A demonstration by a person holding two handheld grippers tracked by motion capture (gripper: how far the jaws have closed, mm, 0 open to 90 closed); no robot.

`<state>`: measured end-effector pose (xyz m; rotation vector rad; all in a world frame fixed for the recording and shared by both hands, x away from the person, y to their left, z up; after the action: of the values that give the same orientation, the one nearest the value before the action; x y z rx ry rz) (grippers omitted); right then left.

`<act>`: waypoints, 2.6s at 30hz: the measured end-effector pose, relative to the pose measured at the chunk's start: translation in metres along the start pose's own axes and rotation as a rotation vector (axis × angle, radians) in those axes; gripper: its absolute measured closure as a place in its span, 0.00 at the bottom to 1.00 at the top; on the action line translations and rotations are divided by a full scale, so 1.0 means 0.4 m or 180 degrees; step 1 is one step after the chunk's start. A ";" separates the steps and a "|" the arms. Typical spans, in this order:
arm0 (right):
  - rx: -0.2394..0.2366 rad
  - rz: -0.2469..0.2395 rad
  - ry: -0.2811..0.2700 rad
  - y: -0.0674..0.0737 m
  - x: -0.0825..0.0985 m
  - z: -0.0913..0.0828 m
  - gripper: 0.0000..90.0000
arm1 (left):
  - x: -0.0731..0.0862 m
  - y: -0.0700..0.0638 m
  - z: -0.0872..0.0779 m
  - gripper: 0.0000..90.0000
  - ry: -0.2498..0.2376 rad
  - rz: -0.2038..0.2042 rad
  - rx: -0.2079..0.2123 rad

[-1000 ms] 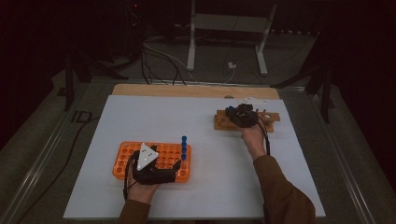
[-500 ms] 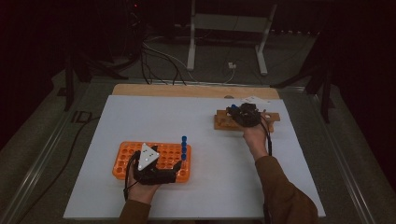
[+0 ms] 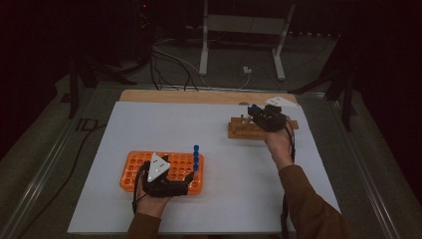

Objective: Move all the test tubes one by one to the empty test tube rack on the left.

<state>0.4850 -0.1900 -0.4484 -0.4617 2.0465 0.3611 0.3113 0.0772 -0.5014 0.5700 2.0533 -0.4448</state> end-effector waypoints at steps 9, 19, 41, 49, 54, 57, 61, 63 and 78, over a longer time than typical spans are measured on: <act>-0.0204 0.0068 -0.0015 0.012 -0.009 -0.038 0.86 | -0.012 -0.007 -0.008 0.01 -0.0050 0.0013 0.0017; -0.0381 -0.0132 0.0103 0.058 0.020 -0.072 0.86 | -0.041 -0.034 -0.011 0.01 -0.0121 0.0078 0.0053; -0.0823 -0.0333 0.0290 0.192 0.069 -0.155 0.86 | -0.131 -0.140 0.050 0.01 -0.0181 0.0392 0.0249; -0.1005 -0.0423 0.0305 0.242 0.079 -0.186 0.85 | -0.142 -0.172 0.094 0.04 -0.0094 0.0475 0.0341; -0.1159 -0.0430 0.0312 0.274 0.085 -0.195 0.85 | -0.147 -0.191 0.112 0.10 -0.0093 0.0503 0.0347; -0.1219 -0.0448 0.0320 0.291 0.087 -0.199 0.85 | -0.152 -0.195 0.119 0.21 -0.0127 0.0524 0.0314; -0.1295 -0.0498 0.0323 0.314 0.088 -0.204 0.85 | -0.155 -0.201 0.125 0.47 -0.0169 0.0522 0.0389; -0.1320 -0.0516 0.0321 0.323 0.089 -0.206 0.85 | -0.156 -0.208 0.125 0.57 -0.0188 0.0522 0.0469; -0.1406 -0.0504 0.0338 0.344 0.091 -0.203 0.83 | -0.154 -0.213 0.125 0.85 -0.0184 0.0573 0.0573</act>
<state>0.3428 -0.1100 -0.4318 -0.9223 2.0129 0.7092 0.3267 -0.0326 -0.4663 0.8329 1.8987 -0.5357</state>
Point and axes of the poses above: each handheld gripper's, and its own axes: z roughly forward along the jaws, x roughly out of its underside, y roughly to its left, the point moved 8 cm from there along z, roughly forward along the jaws, and after that the axes turned 4 degrees about y, right-handed, at the moved point
